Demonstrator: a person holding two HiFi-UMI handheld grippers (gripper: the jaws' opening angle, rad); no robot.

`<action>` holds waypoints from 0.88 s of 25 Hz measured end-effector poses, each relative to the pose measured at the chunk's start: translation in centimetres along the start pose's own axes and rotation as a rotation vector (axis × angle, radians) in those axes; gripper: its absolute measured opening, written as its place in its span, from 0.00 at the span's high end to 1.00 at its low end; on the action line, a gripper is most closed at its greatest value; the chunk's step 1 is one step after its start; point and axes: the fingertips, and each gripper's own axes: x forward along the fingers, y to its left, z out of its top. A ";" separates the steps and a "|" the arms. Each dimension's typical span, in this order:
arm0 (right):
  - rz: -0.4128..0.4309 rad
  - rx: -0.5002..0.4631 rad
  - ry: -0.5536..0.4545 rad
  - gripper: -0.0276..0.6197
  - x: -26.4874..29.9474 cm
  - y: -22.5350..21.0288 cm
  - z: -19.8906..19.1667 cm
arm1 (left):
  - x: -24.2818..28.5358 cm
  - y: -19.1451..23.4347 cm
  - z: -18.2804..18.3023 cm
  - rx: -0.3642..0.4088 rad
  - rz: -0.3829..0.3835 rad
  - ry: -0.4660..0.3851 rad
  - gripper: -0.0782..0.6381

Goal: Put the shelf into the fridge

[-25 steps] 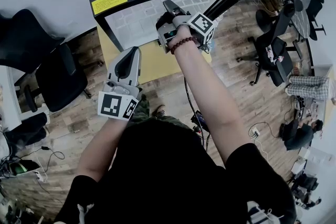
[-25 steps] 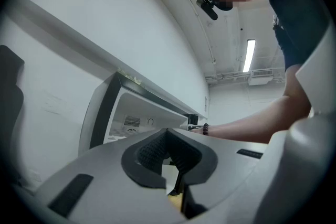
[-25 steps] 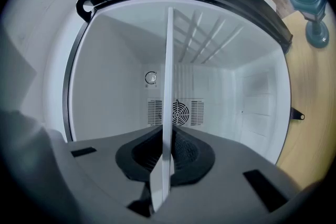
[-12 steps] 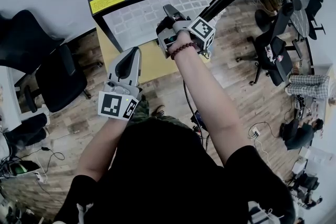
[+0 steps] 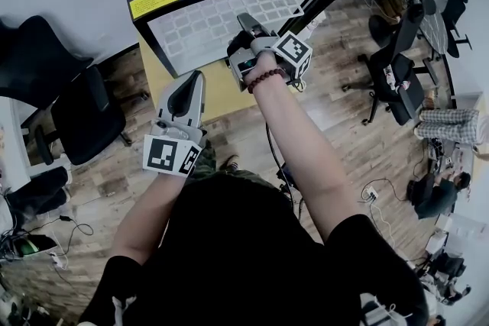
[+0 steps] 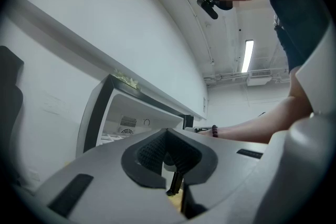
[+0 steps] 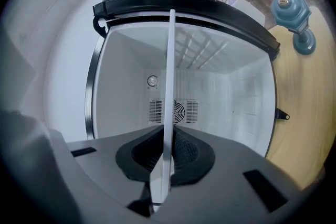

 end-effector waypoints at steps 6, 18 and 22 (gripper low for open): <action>-0.001 -0.003 -0.005 0.90 -0.7 -0.1 -0.1 | -0.2 -0.3 -0.2 -0.001 -0.002 -0.001 0.87; -0.008 -0.009 -0.032 0.90 -2.4 -0.1 -0.3 | -0.8 -1.2 0.2 0.000 -0.011 -0.007 0.87; -0.011 -0.006 -0.039 0.90 -2.6 -0.2 -0.3 | -0.7 -1.0 0.3 0.002 -0.013 -0.009 0.86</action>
